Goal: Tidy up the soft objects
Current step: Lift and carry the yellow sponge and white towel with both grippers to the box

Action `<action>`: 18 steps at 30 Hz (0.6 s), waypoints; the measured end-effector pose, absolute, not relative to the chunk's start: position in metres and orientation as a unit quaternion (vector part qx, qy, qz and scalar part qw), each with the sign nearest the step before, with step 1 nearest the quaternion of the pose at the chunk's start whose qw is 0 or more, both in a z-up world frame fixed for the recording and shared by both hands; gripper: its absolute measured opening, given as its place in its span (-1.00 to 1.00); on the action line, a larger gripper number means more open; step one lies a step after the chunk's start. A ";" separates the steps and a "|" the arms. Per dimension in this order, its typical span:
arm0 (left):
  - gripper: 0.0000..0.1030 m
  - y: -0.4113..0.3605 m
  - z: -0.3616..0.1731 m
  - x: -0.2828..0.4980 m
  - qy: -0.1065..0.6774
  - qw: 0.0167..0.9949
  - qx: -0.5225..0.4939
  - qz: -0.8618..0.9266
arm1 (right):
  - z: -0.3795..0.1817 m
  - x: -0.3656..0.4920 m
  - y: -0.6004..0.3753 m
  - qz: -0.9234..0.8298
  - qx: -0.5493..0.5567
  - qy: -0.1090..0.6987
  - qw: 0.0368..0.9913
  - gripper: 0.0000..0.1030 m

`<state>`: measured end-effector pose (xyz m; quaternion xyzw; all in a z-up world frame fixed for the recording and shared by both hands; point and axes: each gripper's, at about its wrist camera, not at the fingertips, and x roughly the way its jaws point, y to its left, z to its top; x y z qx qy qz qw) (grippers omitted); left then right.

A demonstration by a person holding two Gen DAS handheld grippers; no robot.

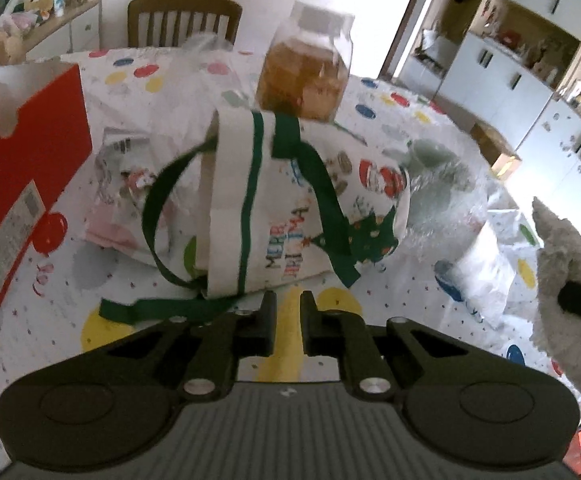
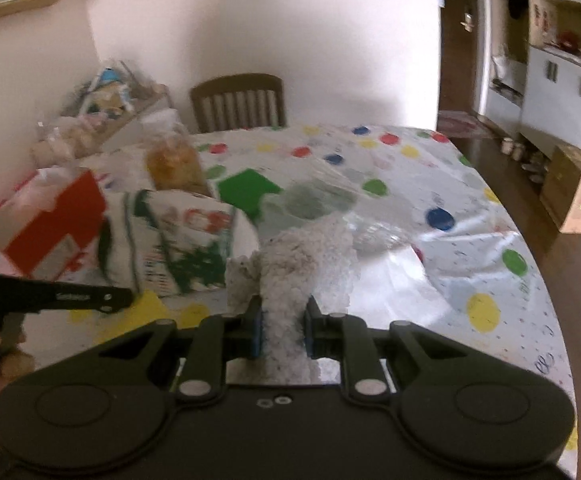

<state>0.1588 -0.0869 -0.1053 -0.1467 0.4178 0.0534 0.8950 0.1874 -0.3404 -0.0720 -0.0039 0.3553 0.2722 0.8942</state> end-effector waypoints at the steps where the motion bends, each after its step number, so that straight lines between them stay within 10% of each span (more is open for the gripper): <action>1: -0.78 -0.085 -0.105 0.158 0.418 0.896 -0.143 0.052 | -0.069 0.185 -0.336 0.276 -0.005 0.353 0.894 -0.65; 13: -0.74 -0.080 -0.120 0.151 0.464 0.880 -0.099 -0.012 | -0.085 0.164 -0.304 0.291 -0.029 0.385 0.875 -0.56; 16: -0.42 -0.088 -0.125 0.153 0.468 0.880 -0.079 -0.021 | -0.097 0.161 -0.300 0.289 -0.034 0.399 0.869 -0.56; 18: 0.34 -0.093 -0.129 0.155 0.471 0.880 -0.067 -0.022 | -0.103 0.159 -0.300 0.289 -0.036 0.403 0.868 -0.56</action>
